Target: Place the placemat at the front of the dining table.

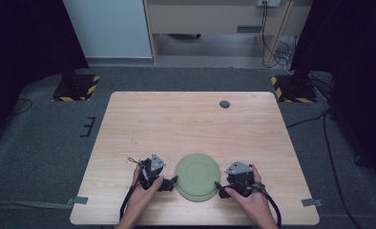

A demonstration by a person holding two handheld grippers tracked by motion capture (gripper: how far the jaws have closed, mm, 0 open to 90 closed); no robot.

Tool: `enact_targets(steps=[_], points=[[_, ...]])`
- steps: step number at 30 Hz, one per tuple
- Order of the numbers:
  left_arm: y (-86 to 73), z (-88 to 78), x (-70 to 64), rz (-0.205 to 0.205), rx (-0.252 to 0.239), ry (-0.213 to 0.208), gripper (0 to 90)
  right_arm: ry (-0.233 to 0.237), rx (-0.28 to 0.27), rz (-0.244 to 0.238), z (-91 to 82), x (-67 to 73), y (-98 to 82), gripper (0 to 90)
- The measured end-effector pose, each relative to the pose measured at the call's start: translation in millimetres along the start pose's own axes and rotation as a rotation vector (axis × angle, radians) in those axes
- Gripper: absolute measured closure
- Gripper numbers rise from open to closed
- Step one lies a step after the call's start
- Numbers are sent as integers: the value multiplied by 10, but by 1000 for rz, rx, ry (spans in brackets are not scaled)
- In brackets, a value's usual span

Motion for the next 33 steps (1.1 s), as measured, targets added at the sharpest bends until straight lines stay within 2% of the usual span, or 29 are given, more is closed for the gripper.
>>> enact_targets(steps=[7, 17, 23, 27, 33], points=[[5, 11, 0, -2, -6, 13, 0, -33, -14, 6, 19, -17, 24, 14], [8, 24, 9, -10, -15, 21, 0, -46, -19, 22, 34, -31, 34, 17], [19, 0, -10, -10, -13, 12, 20, -28, -19, 14, -3, -2, 27, 63], [27, -13, -32, -3, -14, -2, 18, 7, -15, -2, -28, 37, 19, 68], [21, 2, -40, -5, -11, -1, 0, 6, -6, -13, -2, 51, 11, 50]])
Point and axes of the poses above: each handheld gripper's, and its own axes: z roughly forward along the jaws, y roughly out of its top, x roughly to its left, the point moved 3 cm from there along z, roughly forward along the jaws, and after that the axes turned 1 degree about -x, right-handed, at the moved point
